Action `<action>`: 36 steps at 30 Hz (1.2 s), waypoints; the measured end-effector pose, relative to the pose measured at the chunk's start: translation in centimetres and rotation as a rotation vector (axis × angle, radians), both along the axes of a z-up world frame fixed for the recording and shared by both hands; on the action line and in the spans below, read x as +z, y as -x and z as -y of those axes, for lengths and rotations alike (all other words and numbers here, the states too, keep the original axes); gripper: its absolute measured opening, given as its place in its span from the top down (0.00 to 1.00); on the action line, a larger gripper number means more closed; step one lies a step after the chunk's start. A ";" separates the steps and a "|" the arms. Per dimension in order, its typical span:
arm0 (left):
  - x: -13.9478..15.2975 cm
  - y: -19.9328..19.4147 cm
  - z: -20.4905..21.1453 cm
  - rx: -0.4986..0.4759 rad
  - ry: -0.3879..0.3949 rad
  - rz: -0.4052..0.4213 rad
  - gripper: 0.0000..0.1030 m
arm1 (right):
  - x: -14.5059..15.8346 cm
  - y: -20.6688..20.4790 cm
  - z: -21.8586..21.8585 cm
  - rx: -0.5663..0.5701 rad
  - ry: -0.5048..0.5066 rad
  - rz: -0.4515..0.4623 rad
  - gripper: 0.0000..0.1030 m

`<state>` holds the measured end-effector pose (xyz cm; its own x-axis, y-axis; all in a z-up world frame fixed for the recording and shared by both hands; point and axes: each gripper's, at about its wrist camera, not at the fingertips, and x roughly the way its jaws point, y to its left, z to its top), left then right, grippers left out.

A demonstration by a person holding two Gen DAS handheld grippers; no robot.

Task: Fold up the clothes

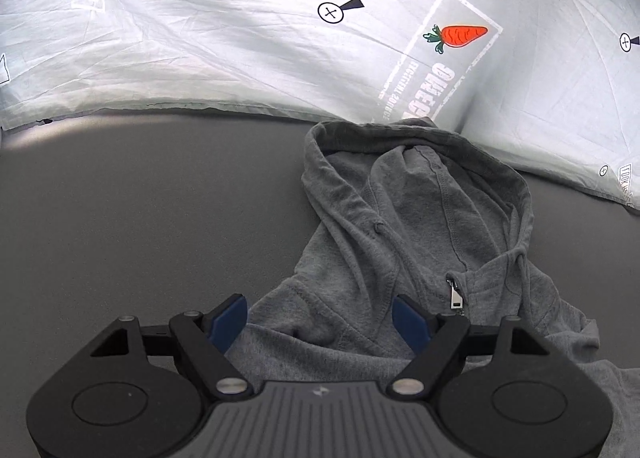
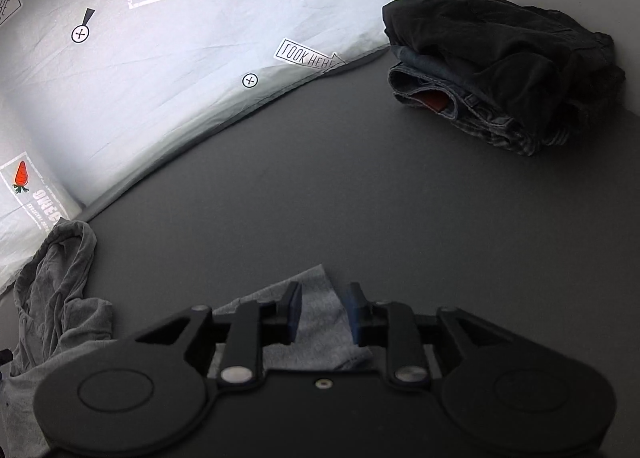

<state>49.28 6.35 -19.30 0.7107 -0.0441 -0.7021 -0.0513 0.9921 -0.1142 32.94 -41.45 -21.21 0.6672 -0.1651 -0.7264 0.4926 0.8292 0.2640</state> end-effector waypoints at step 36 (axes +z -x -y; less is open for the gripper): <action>4.4 16.1 -3.4 0.079 0.131 -0.081 0.06 | 4.3 -3.9 -24.6 0.549 0.395 0.185 0.92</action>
